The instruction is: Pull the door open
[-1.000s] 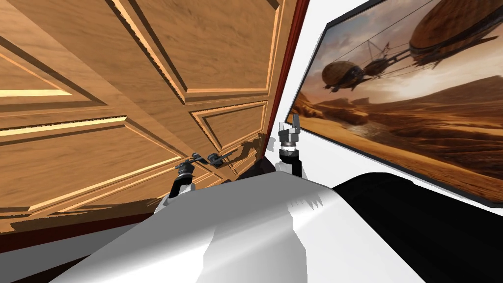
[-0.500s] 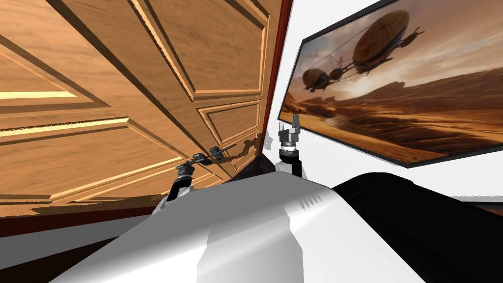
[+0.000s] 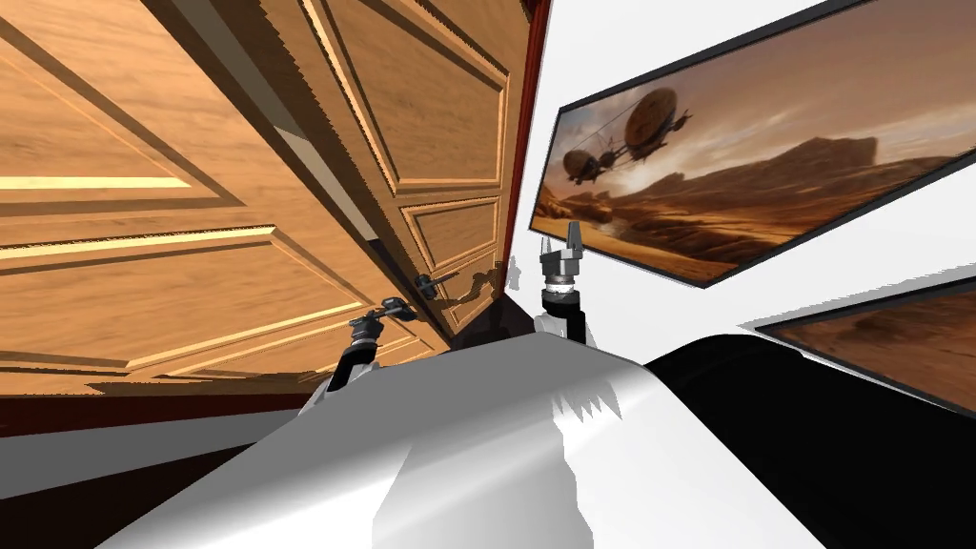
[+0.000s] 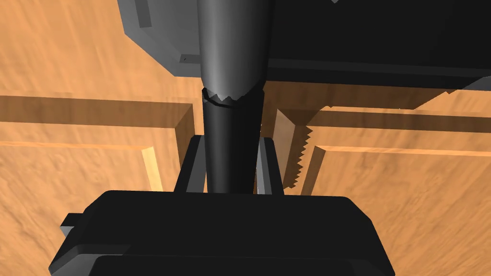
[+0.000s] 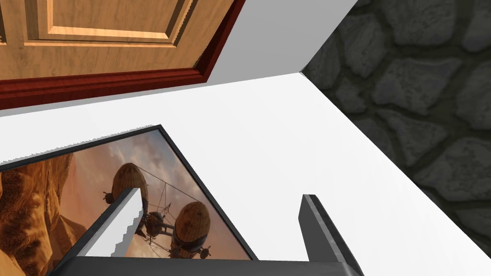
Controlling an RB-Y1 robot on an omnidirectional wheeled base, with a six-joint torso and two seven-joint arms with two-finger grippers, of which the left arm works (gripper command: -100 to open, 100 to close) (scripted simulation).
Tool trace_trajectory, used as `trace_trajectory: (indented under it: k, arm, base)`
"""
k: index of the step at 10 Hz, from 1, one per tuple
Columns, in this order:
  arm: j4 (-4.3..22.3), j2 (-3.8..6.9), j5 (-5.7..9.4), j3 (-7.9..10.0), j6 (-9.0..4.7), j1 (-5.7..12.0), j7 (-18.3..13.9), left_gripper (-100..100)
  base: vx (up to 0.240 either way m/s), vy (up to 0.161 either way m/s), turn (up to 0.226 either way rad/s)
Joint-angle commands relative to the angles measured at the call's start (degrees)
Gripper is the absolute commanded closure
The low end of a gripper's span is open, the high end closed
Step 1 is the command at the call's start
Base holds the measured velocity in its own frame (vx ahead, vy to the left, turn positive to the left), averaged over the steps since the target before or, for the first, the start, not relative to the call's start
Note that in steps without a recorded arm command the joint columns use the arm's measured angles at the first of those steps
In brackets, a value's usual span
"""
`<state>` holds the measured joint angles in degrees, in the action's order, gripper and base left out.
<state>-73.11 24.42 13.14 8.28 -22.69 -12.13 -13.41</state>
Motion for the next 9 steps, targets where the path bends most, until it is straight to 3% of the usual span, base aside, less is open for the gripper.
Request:
trace_trajectory:
  k: [1, 9]
  arm:
    - [-0.62, 0.91, 0.11, -0.87, -0.95, -1.06, -0.80, 100]
    - [-3.88, 5.64, 0.66, -5.42, -5.87, -6.60, -4.99, 100]
  base:
    - [-0.132, -0.002, -0.111]
    - [-0.213, 0.057, -0.148]
